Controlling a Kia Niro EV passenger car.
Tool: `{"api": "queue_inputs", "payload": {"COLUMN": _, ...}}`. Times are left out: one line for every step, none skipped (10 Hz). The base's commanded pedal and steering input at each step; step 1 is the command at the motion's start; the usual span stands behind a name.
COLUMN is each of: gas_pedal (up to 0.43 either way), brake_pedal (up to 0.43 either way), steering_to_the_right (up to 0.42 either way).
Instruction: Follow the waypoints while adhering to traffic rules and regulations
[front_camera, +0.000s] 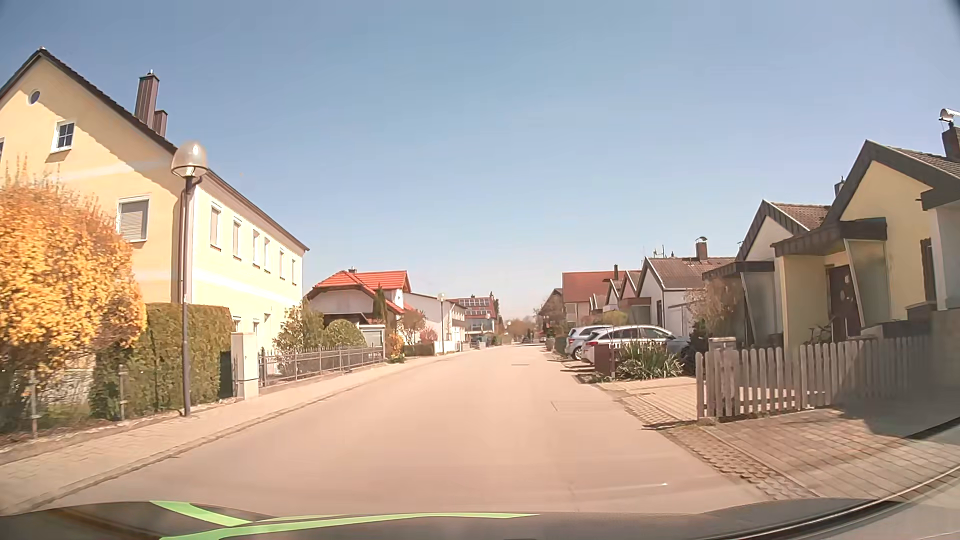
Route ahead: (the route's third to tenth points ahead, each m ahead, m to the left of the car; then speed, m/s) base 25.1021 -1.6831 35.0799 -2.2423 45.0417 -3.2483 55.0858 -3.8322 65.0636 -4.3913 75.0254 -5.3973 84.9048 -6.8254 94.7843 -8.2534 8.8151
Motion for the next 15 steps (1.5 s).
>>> {"api": "queue_inputs", "payload": {"gas_pedal": 0.110, "brake_pedal": 0.000, "steering_to_the_right": 0.024}}
{"api": "queue_inputs", "payload": {"gas_pedal": 0.110, "brake_pedal": 0.000, "steering_to_the_right": 0.024}}
{"api": "queue_inputs", "payload": {"gas_pedal": 0.098, "brake_pedal": 0.000, "steering_to_the_right": 0.023}}
{"api": "queue_inputs", "payload": {"gas_pedal": 0.087, "brake_pedal": 0.000, "steering_to_the_right": 0.023}}
{"api": "queue_inputs", "payload": {"gas_pedal": 0.087, "brake_pedal": 0.000, "steering_to_the_right": 0.023}}
{"api": "queue_inputs", "payload": {"gas_pedal": 0.087, "brake_pedal": 0.000, "steering_to_the_right": 0.021}}
{"api": "queue_inputs", "payload": {"gas_pedal": 0.087, "brake_pedal": 0.000, "steering_to_the_right": 0.018}}
{"api": "queue_inputs", "payload": {"gas_pedal": 0.087, "brake_pedal": 0.000, "steering_to_the_right": 0.014}}
{"api": "queue_inputs", "payload": {"gas_pedal": 0.087, "brake_pedal": 0.000, "steering_to_the_right": 0.012}}
{"api": "queue_inputs", "payload": {"gas_pedal": 0.087, "brake_pedal": 0.000, "steering_to_the_right": 0.012}}
{"api": "queue_inputs", "payload": {"gas_pedal": 0.087, "brake_pedal": 0.000, "steering_to_the_right": 0.011}}
{"api": "queue_inputs", "payload": {"gas_pedal": 0.087, "brake_pedal": 0.000, "steering_to_the_right": 0.008}}
{"api": "queue_inputs", "payload": {"gas_pedal": 0.087, "brake_pedal": 0.000, "steering_to_the_right": 0.005}}
{"api": "queue_inputs", "payload": {"gas_pedal": 0.087, "brake_pedal": 0.000, "steering_to_the_right": 0.003}}
{"api": "queue_inputs", "payload": {"gas_pedal": 0.087, "brake_pedal": 0.000, "steering_to_the_right": 0.002}}
